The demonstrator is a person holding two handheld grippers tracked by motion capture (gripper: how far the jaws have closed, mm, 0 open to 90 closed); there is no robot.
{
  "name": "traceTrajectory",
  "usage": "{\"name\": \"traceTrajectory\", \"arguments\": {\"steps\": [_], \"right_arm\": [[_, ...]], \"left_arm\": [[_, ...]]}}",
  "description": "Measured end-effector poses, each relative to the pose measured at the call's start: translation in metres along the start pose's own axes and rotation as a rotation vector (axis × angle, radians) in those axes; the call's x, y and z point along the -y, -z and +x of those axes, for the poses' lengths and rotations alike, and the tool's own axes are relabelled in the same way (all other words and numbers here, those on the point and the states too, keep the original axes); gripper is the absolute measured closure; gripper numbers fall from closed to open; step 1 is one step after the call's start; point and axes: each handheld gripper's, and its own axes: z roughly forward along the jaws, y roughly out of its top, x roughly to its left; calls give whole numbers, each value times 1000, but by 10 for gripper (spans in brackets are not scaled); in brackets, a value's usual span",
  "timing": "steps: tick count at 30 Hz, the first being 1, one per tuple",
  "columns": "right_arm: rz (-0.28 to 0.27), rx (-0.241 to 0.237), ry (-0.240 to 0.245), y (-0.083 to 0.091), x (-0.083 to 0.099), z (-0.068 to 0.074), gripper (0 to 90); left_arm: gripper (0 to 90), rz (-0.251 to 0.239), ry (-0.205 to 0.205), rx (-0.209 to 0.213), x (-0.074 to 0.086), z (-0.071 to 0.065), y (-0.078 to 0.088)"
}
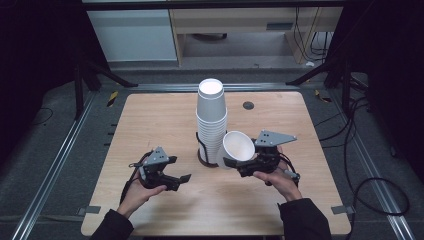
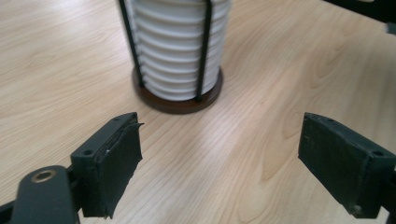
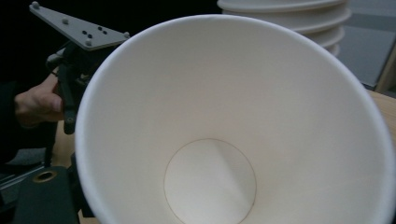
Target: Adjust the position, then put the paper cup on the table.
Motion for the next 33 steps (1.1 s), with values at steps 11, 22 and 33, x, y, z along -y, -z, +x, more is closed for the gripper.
{"name": "traceTrajectory", "arguments": {"steps": [11,22,33], "right_arm": [[20,203,-35,14,4,-19,151],[90,360,-69,24,12,-38,149],[143,500,-104,35,26,-62,148]], "left_arm": [[91,20,85,-103,12,21,7],[96,36,123,-137,20,31,8],[92,47,133,-170,22,38,10]]}}
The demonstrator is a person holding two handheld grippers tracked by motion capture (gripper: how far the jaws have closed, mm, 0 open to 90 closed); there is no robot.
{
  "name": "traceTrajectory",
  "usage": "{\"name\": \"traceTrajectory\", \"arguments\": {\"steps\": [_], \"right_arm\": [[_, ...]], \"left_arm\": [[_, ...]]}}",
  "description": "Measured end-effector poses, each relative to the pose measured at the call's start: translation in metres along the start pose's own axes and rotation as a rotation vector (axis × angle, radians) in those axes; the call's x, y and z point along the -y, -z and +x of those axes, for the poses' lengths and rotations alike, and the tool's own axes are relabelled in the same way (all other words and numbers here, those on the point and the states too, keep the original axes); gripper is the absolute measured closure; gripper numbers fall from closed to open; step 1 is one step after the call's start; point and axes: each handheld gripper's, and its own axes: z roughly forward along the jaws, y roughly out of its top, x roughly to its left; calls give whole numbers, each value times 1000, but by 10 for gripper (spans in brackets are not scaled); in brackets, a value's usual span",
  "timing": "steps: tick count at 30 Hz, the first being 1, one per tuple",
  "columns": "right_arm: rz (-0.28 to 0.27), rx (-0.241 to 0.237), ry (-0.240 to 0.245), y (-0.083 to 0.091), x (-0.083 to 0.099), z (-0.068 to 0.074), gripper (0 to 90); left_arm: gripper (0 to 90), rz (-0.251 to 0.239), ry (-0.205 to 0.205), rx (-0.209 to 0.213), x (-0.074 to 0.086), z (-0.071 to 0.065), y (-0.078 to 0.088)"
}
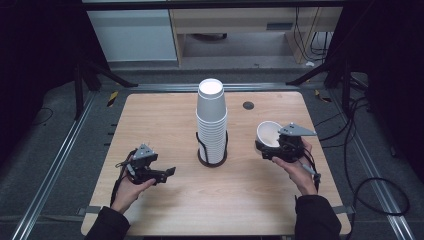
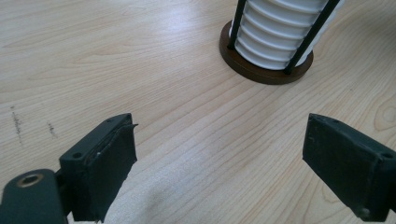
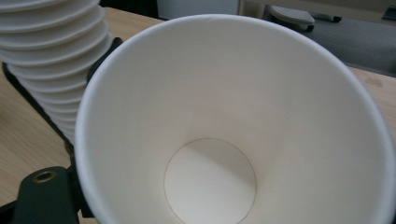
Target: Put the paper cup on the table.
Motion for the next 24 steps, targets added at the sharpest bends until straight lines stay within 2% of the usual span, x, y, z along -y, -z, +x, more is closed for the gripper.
{"name": "traceTrajectory", "arguments": {"steps": [5,6,10,17,24], "right_arm": [[-3,37,-23,3,2,-13,147],[-2,53,-36,4,3,-21,147],[9,92,-49,5,6,-31,146],[43,151,-39,-1,12,-45,146],[120,191,-16,-11,20,-54,146]], "left_arm": [[96,-16,5,-14,-1,1,2],[101,-19,5,-12,-1,1,2],[98,-14,-1,-20,-2,1,2],[97,-20,-9,-30,-4,1,5],[96,-28,-3,-39,-6,3,8]]}}
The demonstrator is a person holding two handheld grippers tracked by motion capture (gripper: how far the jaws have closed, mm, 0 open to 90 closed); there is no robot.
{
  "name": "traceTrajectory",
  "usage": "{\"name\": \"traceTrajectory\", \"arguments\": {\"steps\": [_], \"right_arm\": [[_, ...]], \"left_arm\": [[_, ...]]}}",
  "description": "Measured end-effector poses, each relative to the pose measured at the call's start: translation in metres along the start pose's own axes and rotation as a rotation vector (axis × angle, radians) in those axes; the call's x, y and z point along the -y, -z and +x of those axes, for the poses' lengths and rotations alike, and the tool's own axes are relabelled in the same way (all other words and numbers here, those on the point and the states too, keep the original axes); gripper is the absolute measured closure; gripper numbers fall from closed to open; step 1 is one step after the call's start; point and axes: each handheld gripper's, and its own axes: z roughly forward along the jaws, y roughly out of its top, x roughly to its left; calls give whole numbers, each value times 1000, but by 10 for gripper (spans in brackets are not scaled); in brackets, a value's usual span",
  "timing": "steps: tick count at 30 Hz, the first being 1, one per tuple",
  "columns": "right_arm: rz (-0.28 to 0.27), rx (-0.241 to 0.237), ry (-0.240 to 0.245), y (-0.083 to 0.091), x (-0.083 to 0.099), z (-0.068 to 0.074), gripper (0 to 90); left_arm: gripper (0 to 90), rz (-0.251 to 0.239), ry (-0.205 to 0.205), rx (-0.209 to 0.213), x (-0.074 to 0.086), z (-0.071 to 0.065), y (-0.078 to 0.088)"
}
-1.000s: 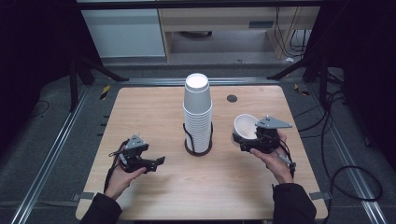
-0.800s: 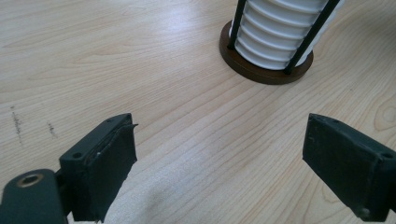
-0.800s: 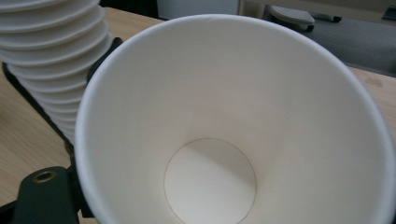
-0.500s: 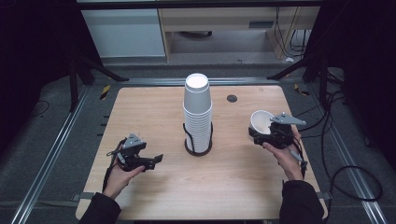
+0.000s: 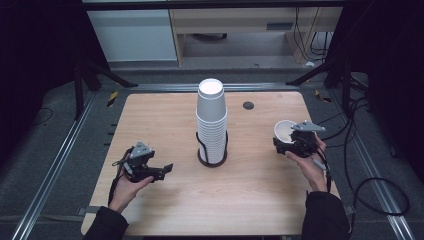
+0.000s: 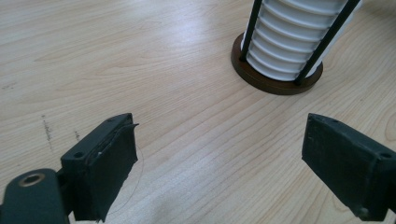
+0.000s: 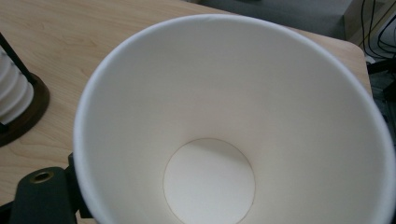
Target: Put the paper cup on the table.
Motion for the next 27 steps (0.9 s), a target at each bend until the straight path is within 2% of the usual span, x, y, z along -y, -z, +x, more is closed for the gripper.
{"name": "traceTrajectory", "arguments": {"steps": [4,10,14,18,19,25,27], "right_arm": [[22,7,-5,-3,3,-5,145],[8,9,-29,-3,10,-13,146],[15,8,-18,-7,15,-14,146],[55,3,-17,-12,19,-15,145],[79,-10,-23,-15,20,-16,145],[112,-28,10,-22,23,-11,144],[120,-36,8,-23,23,-11,144]], "left_arm": [[96,-1,3,-6,0,1,1],[95,-6,0,-11,-1,2,2],[95,-3,-7,-10,-1,1,2],[94,-5,-6,-10,-1,0,2],[94,0,-10,-10,-1,1,2],[94,3,-17,-9,-1,-1,1],[95,4,-15,-8,-1,-1,1]]}}
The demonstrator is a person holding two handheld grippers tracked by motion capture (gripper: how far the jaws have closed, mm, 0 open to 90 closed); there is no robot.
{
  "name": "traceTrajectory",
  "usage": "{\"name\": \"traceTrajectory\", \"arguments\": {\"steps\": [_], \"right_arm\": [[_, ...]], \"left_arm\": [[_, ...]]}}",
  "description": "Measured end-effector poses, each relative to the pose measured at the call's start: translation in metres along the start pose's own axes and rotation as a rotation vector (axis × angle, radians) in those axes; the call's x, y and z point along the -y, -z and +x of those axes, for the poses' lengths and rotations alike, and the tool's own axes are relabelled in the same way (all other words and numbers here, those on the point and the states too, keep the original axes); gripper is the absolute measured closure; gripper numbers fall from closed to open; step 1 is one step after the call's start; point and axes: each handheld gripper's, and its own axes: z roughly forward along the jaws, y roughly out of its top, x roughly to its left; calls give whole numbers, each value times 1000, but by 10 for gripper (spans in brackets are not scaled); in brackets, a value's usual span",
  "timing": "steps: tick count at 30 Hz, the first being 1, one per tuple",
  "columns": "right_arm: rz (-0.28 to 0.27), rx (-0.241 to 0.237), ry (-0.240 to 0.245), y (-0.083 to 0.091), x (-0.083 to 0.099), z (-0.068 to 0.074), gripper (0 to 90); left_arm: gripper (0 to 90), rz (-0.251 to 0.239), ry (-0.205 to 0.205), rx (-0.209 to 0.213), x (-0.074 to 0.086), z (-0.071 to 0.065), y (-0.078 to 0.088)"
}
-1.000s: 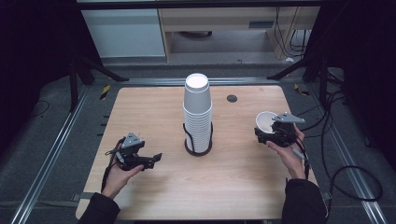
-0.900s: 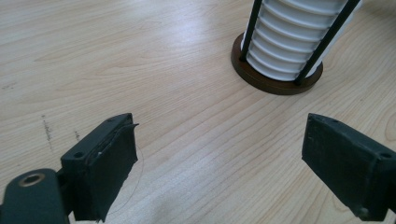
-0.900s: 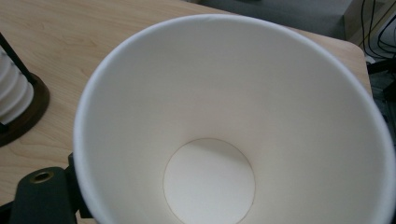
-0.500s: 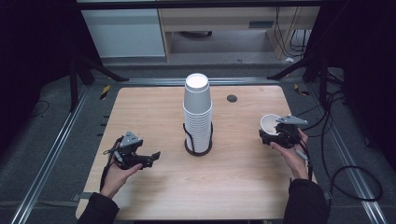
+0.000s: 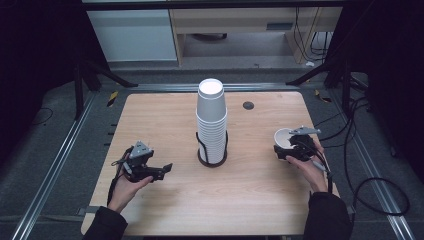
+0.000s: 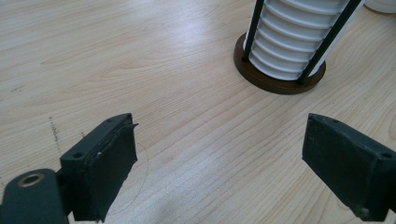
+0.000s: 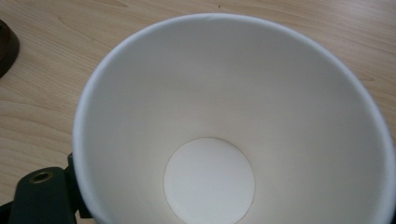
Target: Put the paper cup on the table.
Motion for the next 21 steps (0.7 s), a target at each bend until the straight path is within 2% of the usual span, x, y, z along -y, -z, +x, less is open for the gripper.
{"name": "traceTrajectory", "arguments": {"steps": [5,13,17,21], "right_arm": [[11,-2,16,-2,1,1,140],[21,-15,15,-2,2,2,133],[0,-21,12,-2,6,3,130],[28,-13,25,-2,8,4,96]], "left_arm": [[94,4,-4,1,0,0,0],[94,5,-7,1,0,0,0],[94,3,-6,2,0,-1,1],[94,-1,-7,3,0,0,1]]}}
